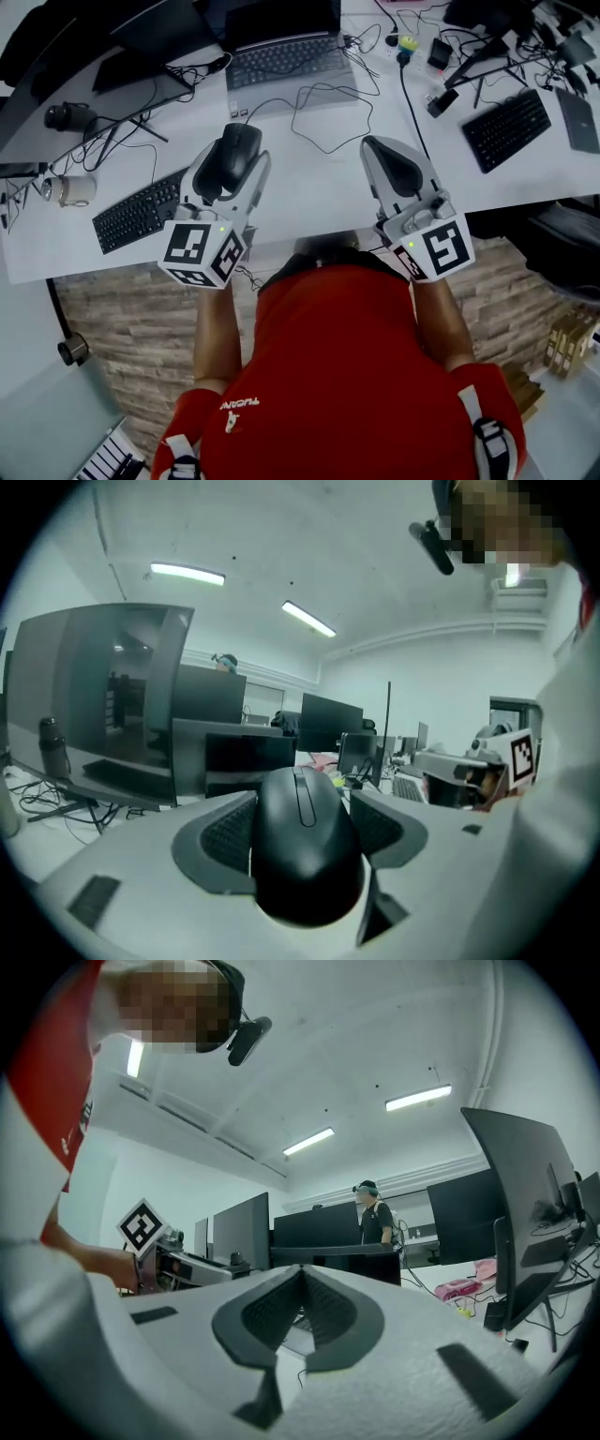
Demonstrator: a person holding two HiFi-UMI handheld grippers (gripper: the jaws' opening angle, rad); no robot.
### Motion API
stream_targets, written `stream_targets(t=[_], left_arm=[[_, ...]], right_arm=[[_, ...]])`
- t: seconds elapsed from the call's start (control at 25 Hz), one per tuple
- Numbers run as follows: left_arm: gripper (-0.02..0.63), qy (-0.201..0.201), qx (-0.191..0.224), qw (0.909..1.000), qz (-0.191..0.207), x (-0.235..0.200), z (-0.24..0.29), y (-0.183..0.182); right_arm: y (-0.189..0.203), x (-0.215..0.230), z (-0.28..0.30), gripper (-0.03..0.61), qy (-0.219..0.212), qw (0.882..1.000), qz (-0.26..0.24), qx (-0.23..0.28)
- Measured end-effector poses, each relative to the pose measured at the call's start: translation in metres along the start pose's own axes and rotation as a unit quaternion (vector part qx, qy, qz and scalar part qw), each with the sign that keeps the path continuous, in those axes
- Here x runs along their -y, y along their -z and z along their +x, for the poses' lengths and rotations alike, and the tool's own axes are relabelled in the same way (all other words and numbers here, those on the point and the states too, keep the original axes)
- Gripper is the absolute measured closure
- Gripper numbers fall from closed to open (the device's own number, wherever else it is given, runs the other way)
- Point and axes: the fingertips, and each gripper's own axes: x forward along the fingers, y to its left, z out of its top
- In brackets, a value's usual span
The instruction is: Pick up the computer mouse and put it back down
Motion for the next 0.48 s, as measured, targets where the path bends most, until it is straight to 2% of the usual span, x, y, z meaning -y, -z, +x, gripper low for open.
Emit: stream_targets(t=[0.12,0.48], left_arm=[[0.307,0.005,0.036,0.9993,0.009,0.009,-0.015,-0.032],[0.307,0.016,0.081,0.9961,0.034,0.031,-0.049,-0.091]], right_arm=[[-0.016,-0.002,-0.010,0.574,0.005,1.000,-0.002,0.015],[-0.059,-0.007,-0.037,0.574,0.021,0.998,-0.013,0.049]])
